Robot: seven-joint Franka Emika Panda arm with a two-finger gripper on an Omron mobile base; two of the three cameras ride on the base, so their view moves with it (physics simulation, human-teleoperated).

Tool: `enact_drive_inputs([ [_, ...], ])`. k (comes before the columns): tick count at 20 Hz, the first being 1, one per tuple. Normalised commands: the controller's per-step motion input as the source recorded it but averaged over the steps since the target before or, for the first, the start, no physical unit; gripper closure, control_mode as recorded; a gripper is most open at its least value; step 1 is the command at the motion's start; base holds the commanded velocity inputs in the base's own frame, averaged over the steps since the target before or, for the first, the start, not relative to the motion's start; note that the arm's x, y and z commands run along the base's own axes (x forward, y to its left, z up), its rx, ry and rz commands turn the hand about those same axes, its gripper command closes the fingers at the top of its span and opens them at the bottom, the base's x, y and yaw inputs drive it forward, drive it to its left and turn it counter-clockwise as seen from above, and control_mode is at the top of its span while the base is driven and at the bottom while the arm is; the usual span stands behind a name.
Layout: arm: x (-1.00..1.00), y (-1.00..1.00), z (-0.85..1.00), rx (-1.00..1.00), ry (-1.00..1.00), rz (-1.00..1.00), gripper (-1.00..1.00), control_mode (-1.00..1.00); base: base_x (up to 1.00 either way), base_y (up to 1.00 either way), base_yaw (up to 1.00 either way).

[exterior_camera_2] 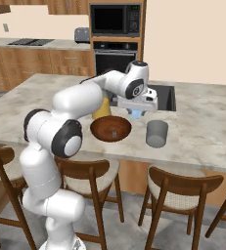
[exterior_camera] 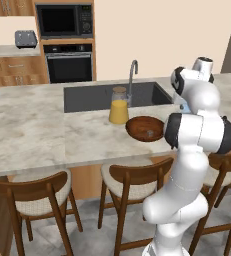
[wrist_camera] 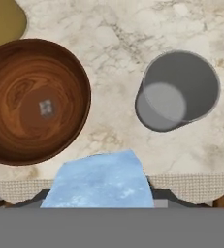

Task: There are two ice cubes in the ice bowl. Place both ice cubes in the glass cup.

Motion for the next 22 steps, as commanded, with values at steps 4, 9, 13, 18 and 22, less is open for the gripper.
enact_drive_inputs([
  [4, 0.29, -0.33, 0.00, -0.08, -0.01, 0.00, 1.00, -1.00, 0.00, 0.00, 0.00],
  [9, 0.27, -0.35, -0.15, -0.08, 0.01, 0.00, 1.00, -1.00, 0.00, 0.00, 0.00],
  [13, 0.20, -0.37, -0.23, 0.00, 0.02, 0.00, 1.00, -1.00, 0.00, 0.00, 0.00],
  [18, 0.12, -0.28, -0.24, 0.00, 0.00, 0.00, 1.00, -1.00, 0.00, 0.00, 0.00],
  [22, 0.13, -0.12, -0.12, 0.00, 0.00, 0.00, 1.00, -1.00, 0.00, 0.00, 0.00],
])
